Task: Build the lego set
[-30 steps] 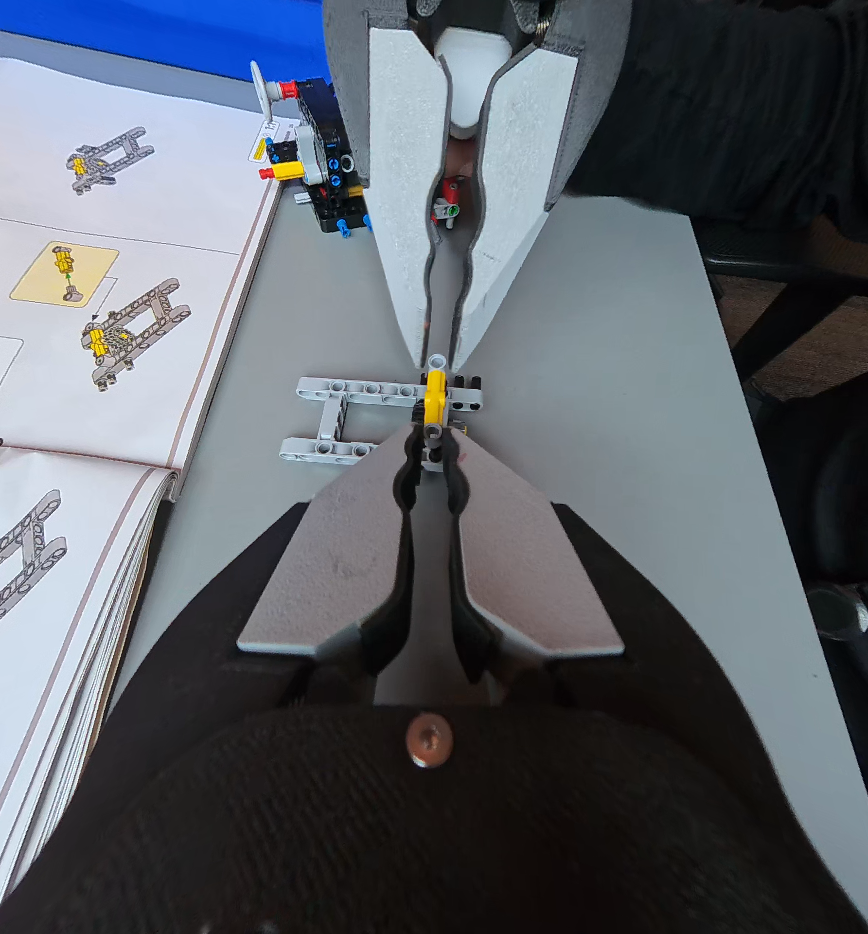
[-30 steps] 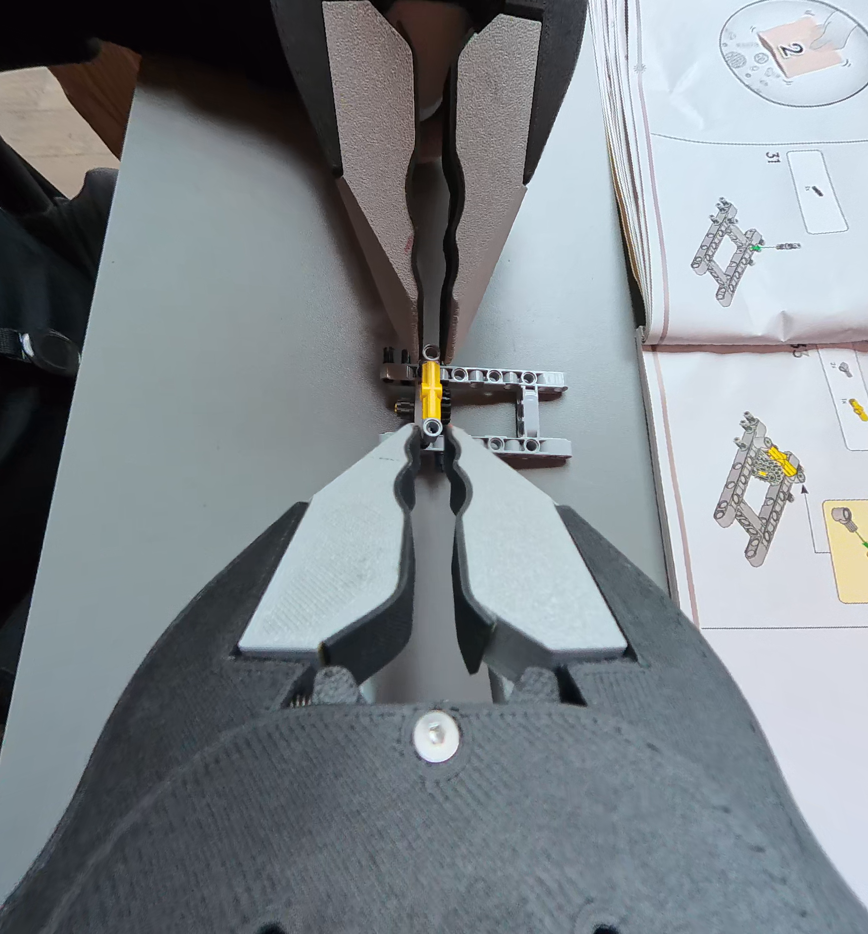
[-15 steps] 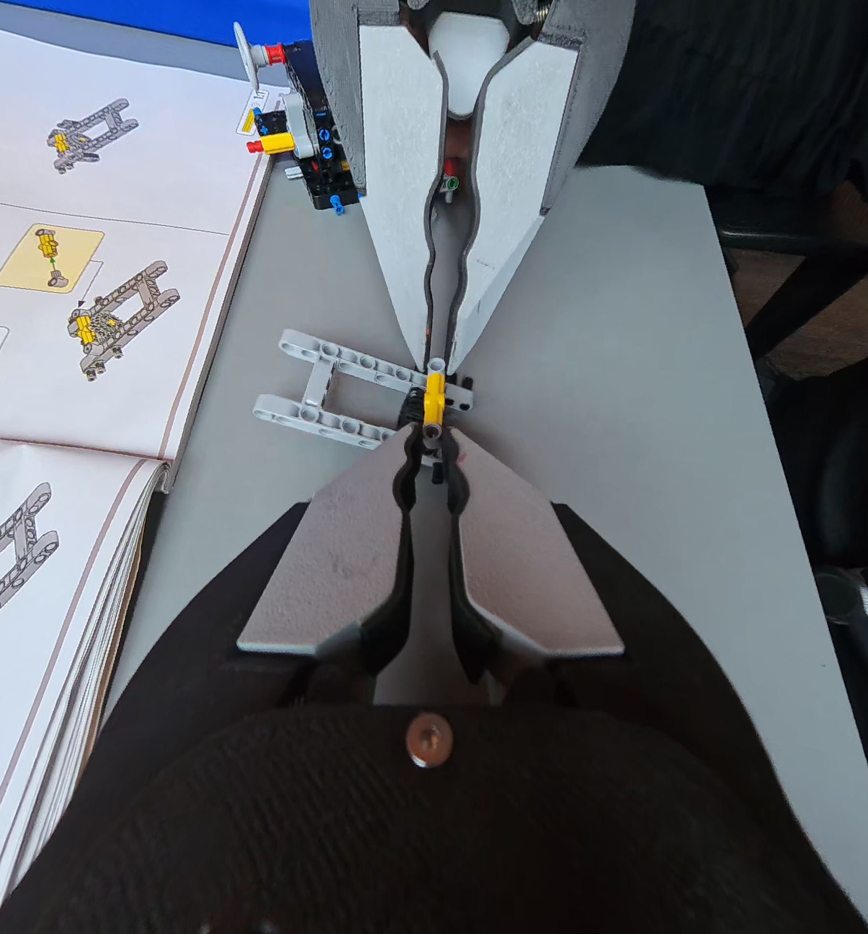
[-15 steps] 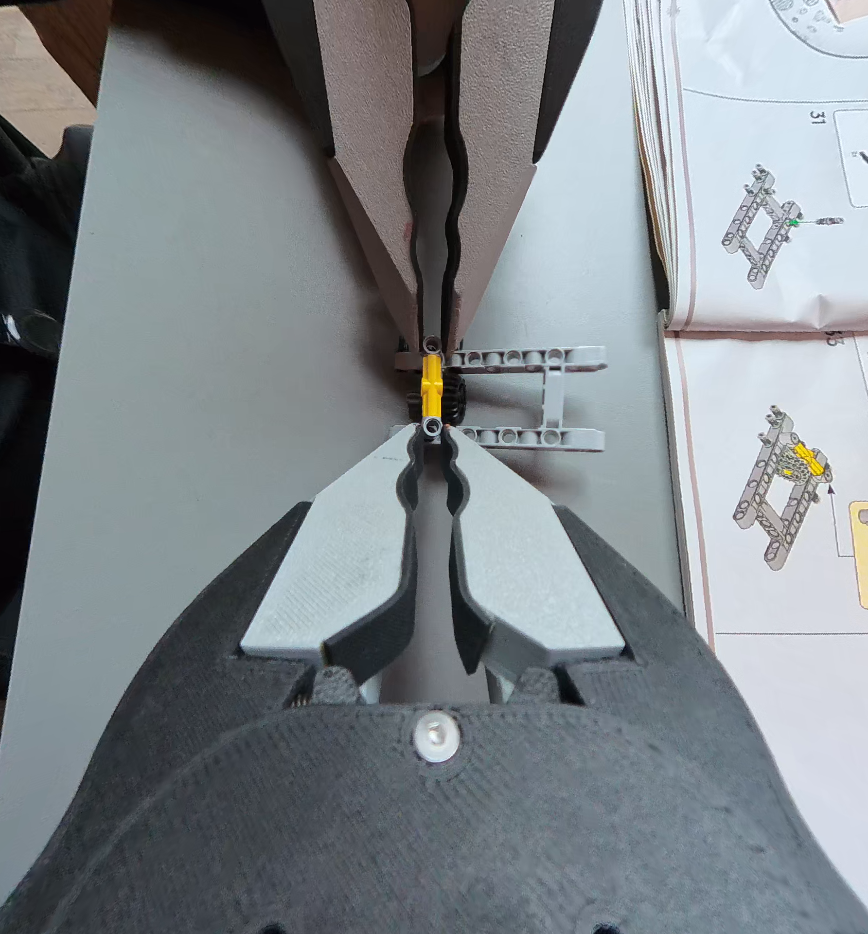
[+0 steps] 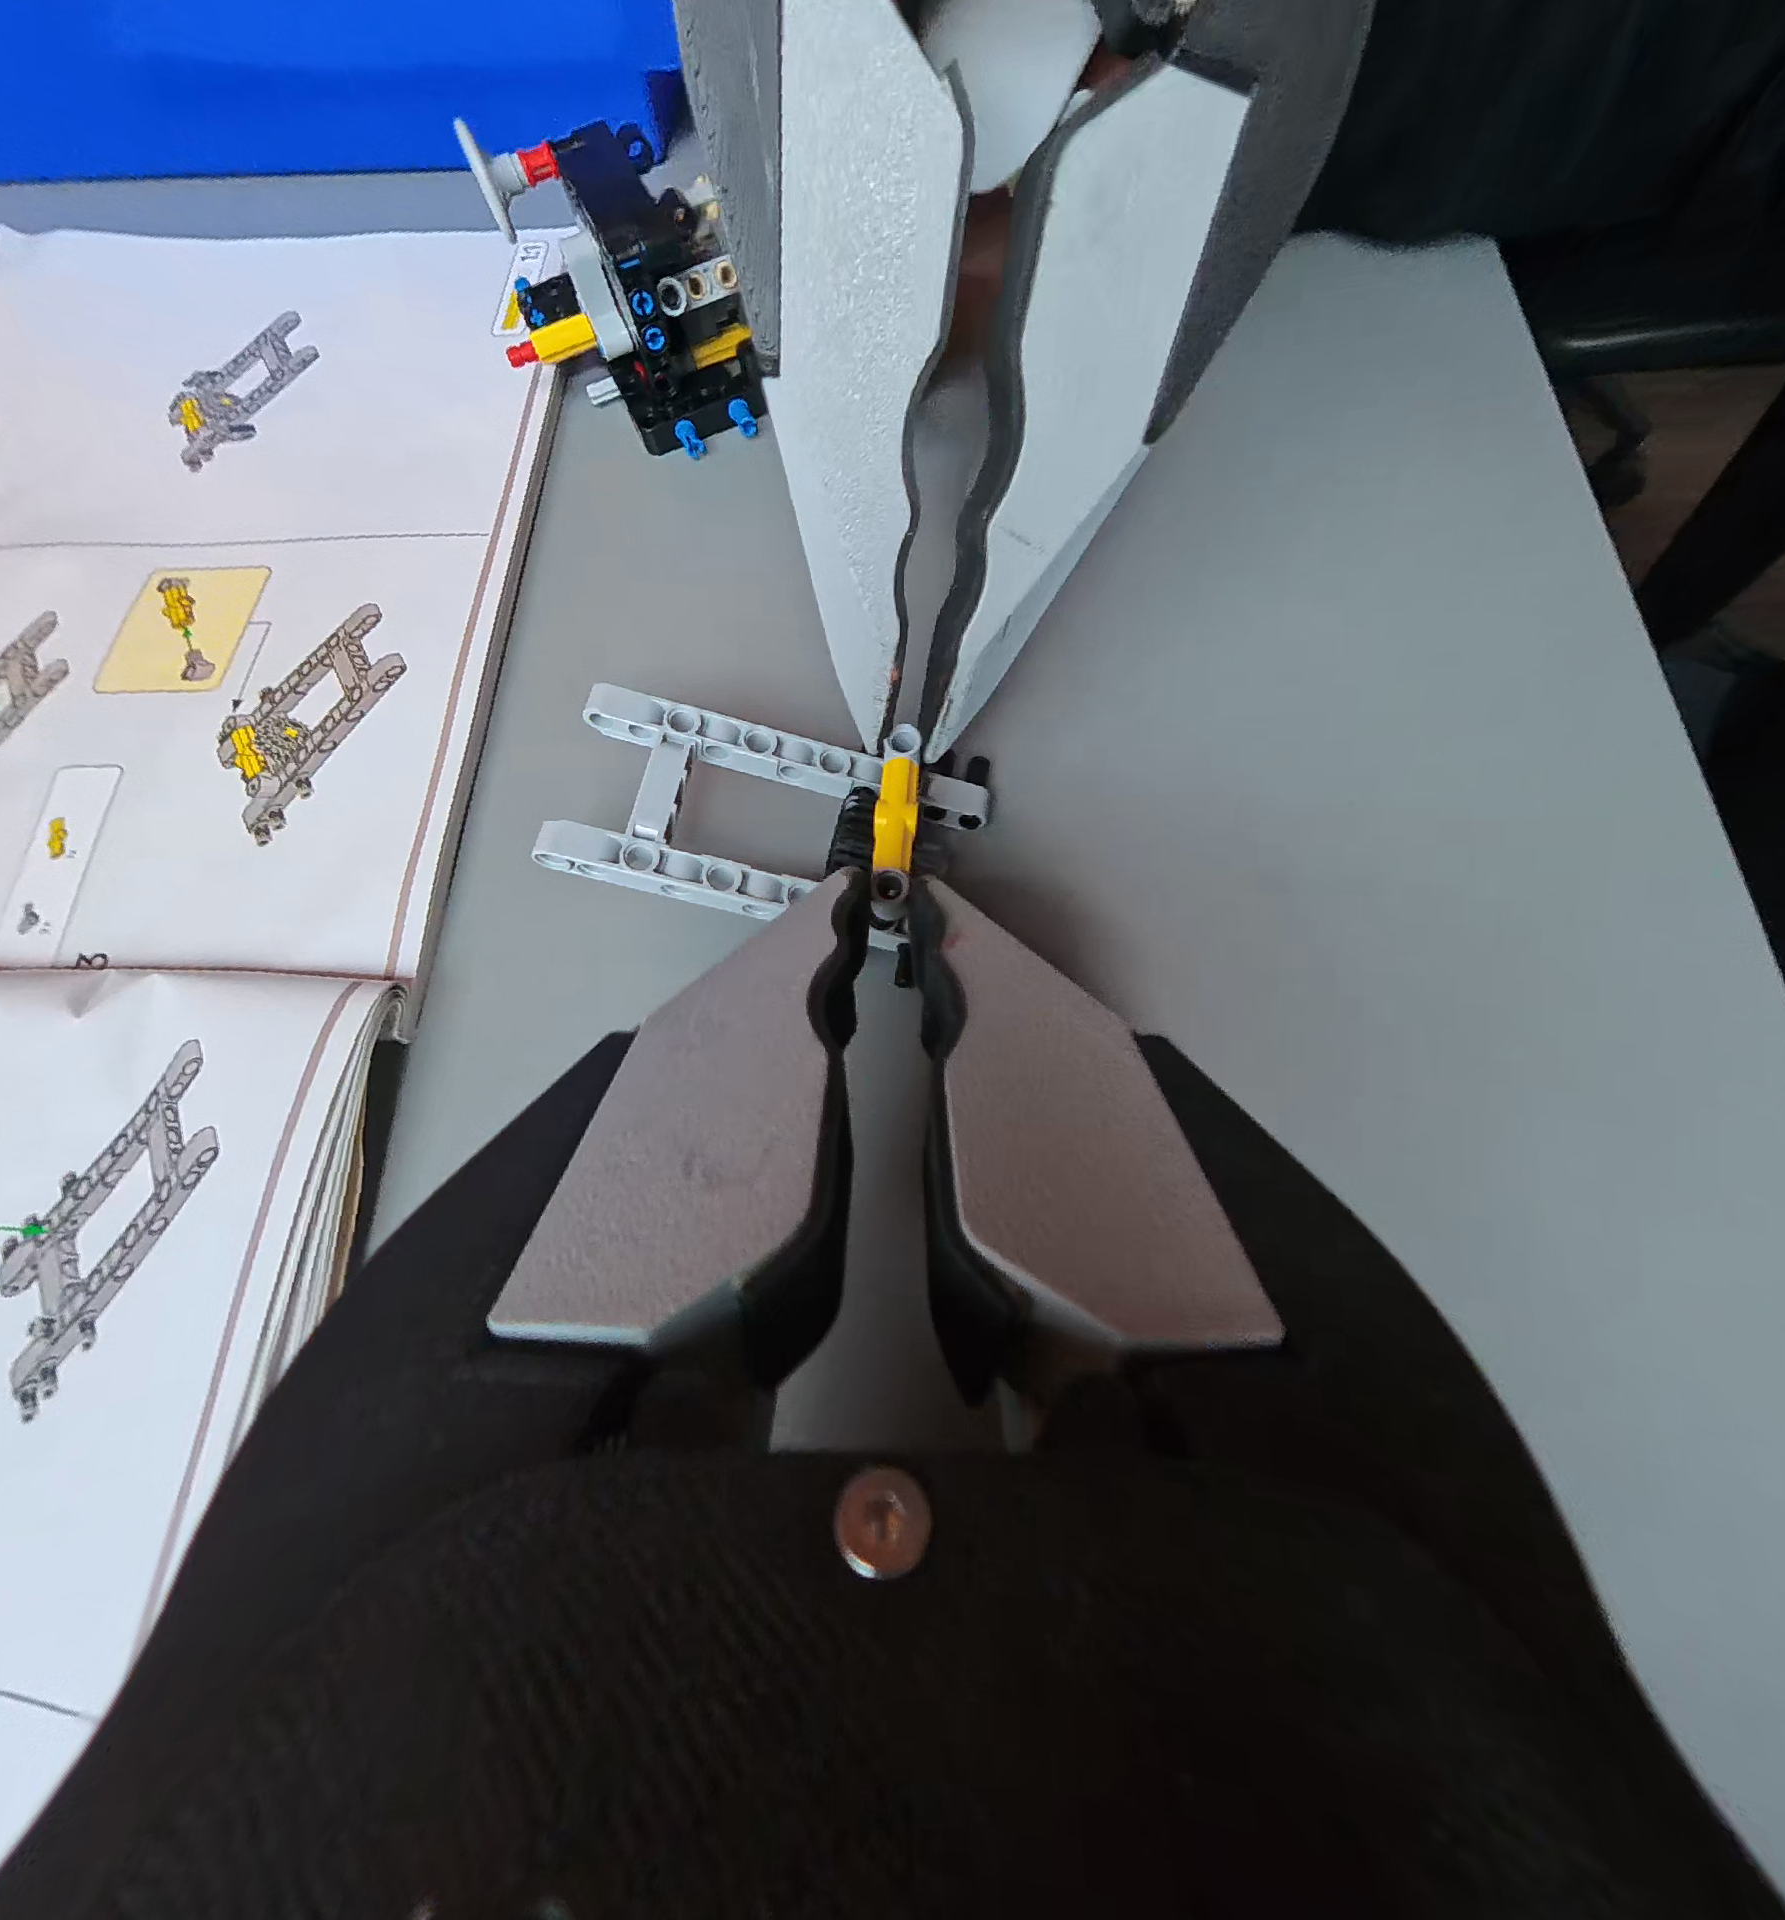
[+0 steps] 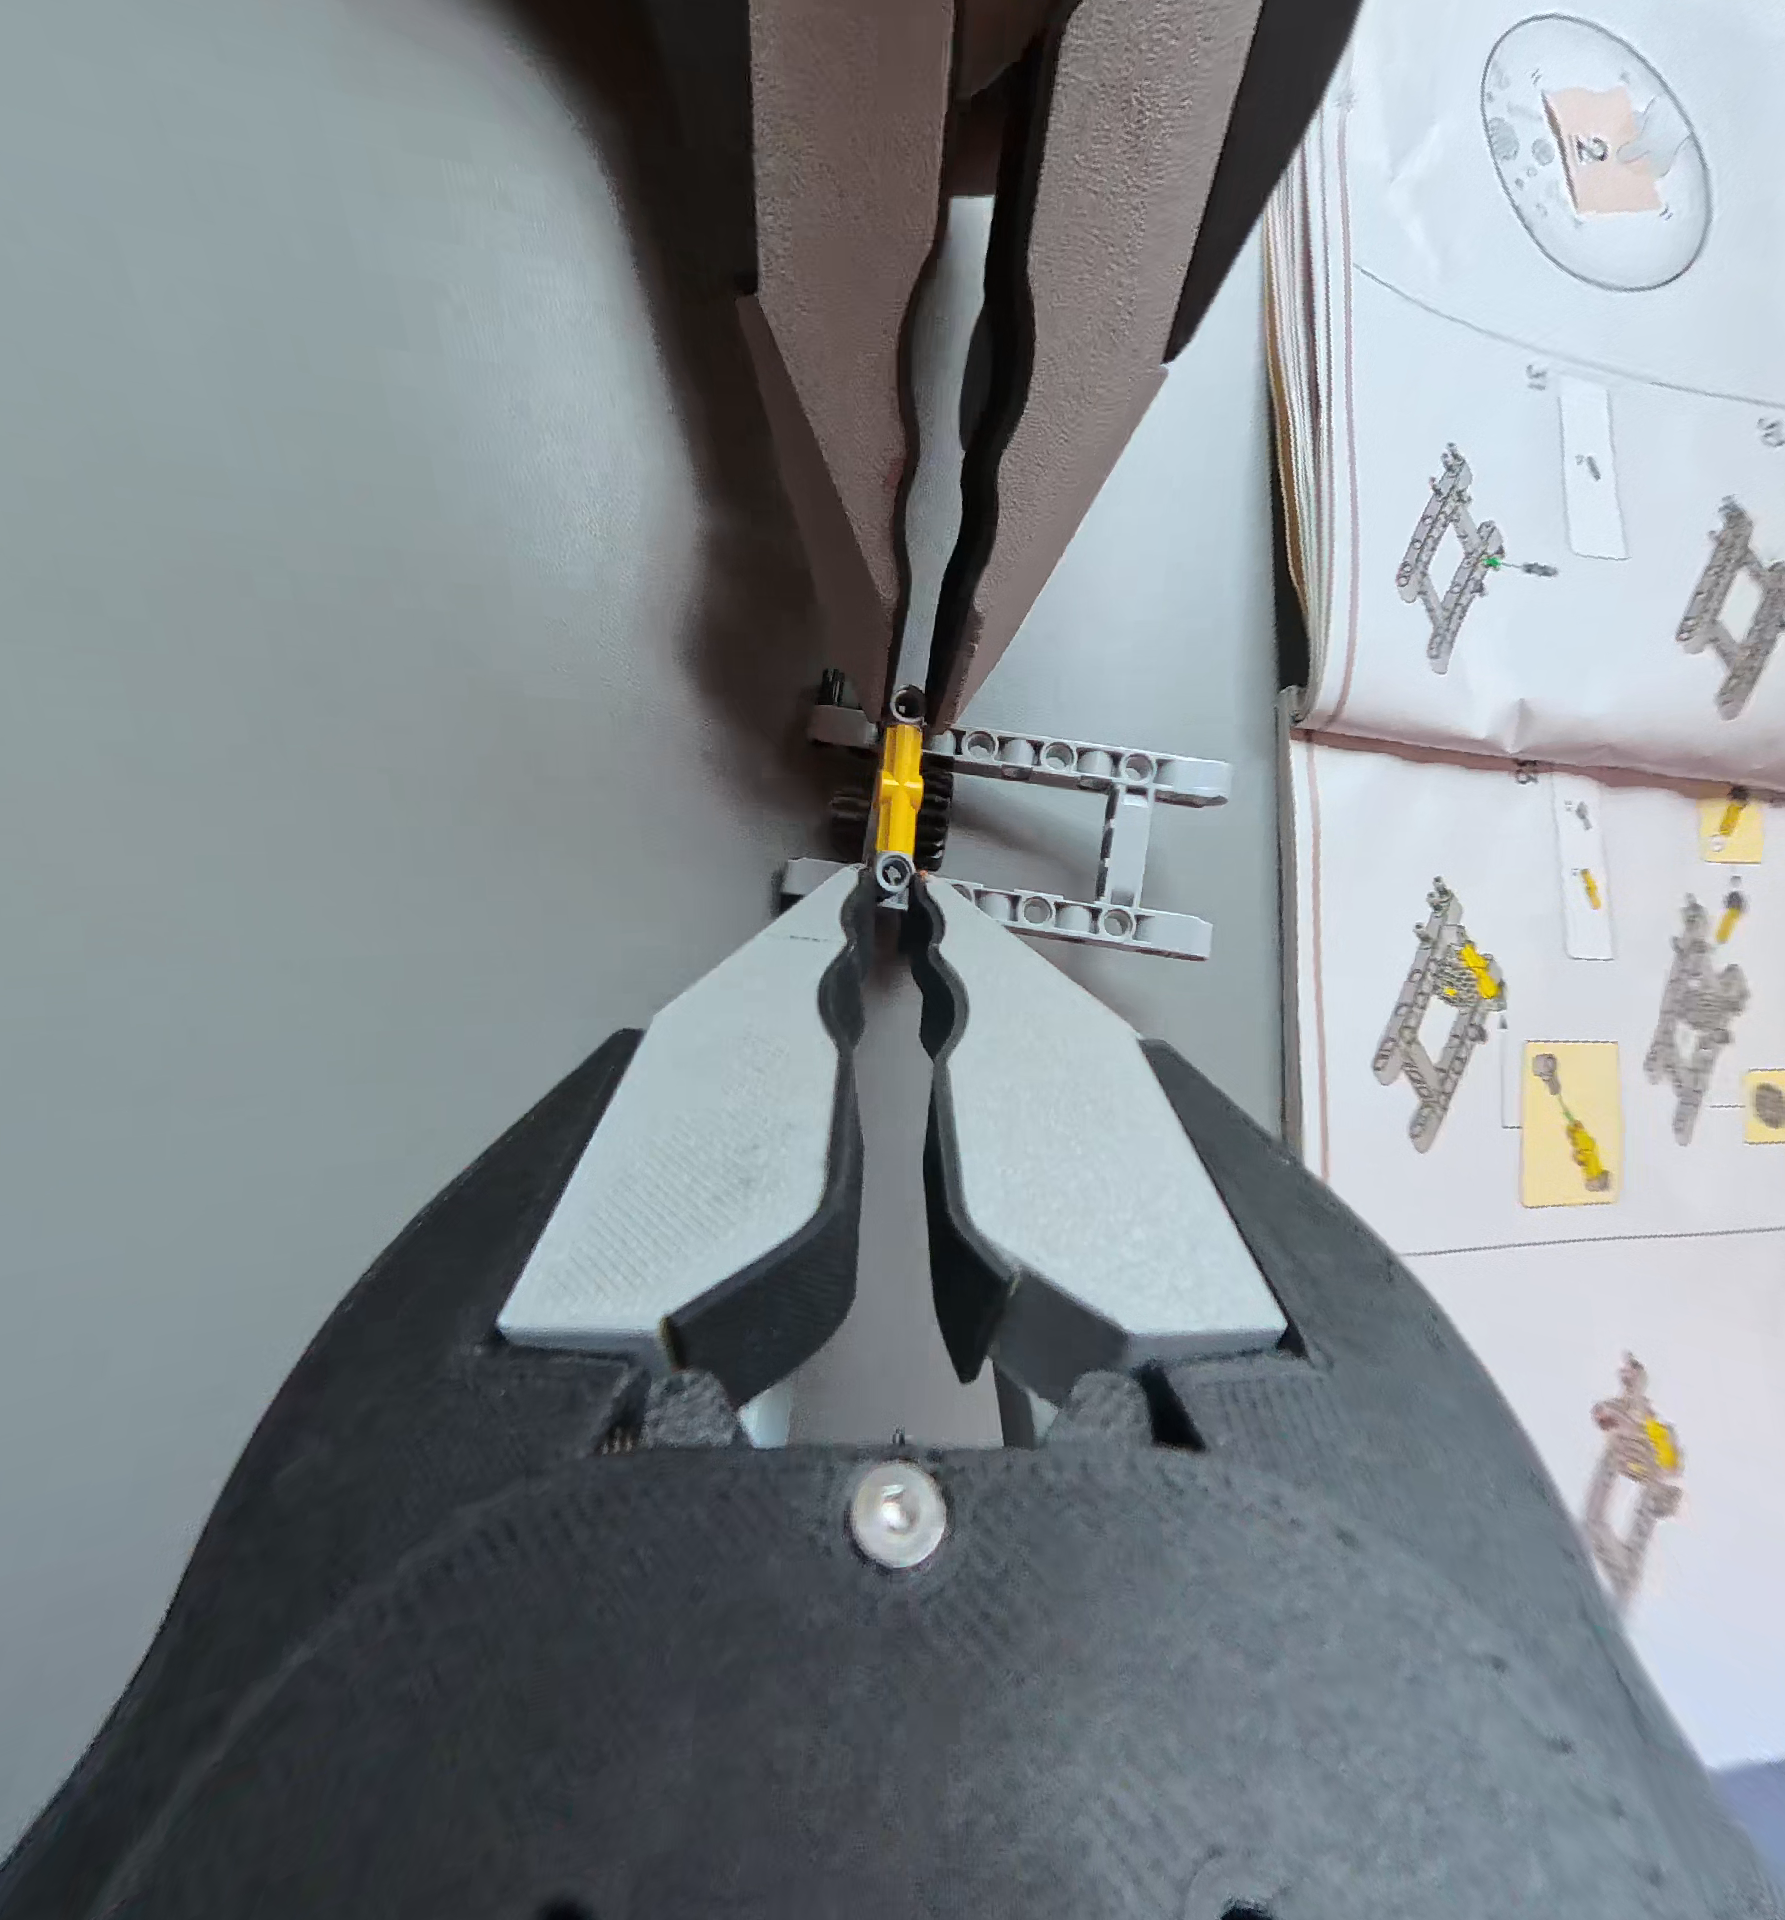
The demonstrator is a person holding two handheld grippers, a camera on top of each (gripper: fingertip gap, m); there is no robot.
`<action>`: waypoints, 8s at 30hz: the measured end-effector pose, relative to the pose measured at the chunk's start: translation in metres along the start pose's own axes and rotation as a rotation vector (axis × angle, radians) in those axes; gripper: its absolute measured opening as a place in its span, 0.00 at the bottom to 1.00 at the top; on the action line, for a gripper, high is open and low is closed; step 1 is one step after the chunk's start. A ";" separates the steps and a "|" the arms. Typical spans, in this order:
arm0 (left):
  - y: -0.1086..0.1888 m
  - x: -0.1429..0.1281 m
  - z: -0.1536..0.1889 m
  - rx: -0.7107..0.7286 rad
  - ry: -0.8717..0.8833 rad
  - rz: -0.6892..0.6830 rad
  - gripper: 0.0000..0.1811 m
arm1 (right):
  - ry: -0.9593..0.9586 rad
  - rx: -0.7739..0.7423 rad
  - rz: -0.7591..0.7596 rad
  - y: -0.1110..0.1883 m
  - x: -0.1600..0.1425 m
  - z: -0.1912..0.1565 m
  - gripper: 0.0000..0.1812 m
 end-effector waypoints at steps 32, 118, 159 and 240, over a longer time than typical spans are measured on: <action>0.003 0.008 -0.006 -0.026 -0.171 0.025 0.02 | -0.146 -0.168 0.002 0.010 0.009 -0.024 0.01; 0.004 -0.004 -0.003 0.012 -0.193 -0.054 0.03 | -0.283 -0.025 0.107 0.000 -0.020 -0.006 0.05; 0.014 -0.006 -0.011 0.075 -0.111 0.037 0.03 | -0.526 -0.153 0.067 -0.027 -0.005 -0.022 0.59; 0.015 0.005 -0.005 0.034 -0.041 0.002 0.03 | -0.297 -0.442 0.264 0.027 0.020 -0.026 0.38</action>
Point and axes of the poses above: each gripper's, where its closed fingertips meet, y back along the fingers, x out of its top, z = x × y across the jaws, the point moved 9 cm from there along y, back along the fingers, and after that the axes turned 1 degree about -x, right-handed, at the moved point
